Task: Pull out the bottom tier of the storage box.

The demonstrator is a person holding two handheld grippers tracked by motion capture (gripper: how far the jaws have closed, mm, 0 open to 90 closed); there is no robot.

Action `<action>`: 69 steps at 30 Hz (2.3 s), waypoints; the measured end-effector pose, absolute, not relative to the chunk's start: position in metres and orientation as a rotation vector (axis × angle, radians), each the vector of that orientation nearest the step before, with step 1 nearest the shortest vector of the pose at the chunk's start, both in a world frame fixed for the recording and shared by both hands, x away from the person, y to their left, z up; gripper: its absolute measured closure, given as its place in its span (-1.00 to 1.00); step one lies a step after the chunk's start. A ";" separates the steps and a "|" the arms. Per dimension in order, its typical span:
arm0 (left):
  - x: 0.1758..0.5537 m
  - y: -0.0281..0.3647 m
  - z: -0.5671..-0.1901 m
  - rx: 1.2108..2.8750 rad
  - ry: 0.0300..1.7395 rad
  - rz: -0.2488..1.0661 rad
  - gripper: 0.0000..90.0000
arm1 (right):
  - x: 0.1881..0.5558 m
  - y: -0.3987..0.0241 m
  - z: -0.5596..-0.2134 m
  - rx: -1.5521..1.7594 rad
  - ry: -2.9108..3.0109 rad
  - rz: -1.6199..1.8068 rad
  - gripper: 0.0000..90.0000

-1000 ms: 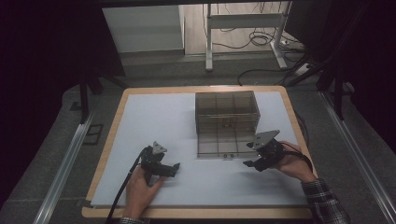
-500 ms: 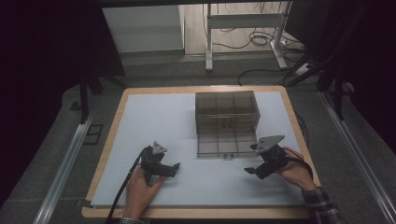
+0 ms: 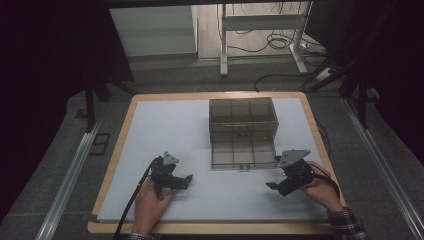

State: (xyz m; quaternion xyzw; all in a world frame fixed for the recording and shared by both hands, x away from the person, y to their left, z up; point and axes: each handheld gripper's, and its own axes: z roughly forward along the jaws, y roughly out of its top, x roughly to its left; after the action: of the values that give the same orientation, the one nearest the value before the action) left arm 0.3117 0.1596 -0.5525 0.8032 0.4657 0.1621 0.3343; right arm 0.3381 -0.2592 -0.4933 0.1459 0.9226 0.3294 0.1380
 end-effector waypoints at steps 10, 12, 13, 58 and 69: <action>0.312 0.160 -0.552 2.098 1.213 0.424 -1.00 | 0.330 -0.276 -0.493 0.504 2.624 0.972 -0.94; 0.312 0.160 -0.552 2.098 1.213 0.425 -1.00 | 0.328 -0.280 -0.494 0.512 2.620 0.978 -0.94; 0.312 0.160 -0.552 2.098 1.213 0.425 -1.00 | 0.327 -0.282 -0.495 0.518 2.619 0.975 -0.94; 0.312 0.160 -0.552 2.099 1.213 0.424 -1.00 | 0.307 -0.333 -0.530 0.790 2.579 1.007 -1.00; 0.312 0.160 -0.552 2.099 1.213 0.424 -1.00 | 0.306 -0.333 -0.530 0.789 2.575 1.009 -1.00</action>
State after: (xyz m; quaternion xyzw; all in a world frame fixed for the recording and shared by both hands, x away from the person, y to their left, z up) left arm 0.3119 0.1599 -0.5524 0.8040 0.4645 0.1624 0.3339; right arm 0.3062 -0.3332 -0.5303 0.2720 0.8875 0.3476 0.1324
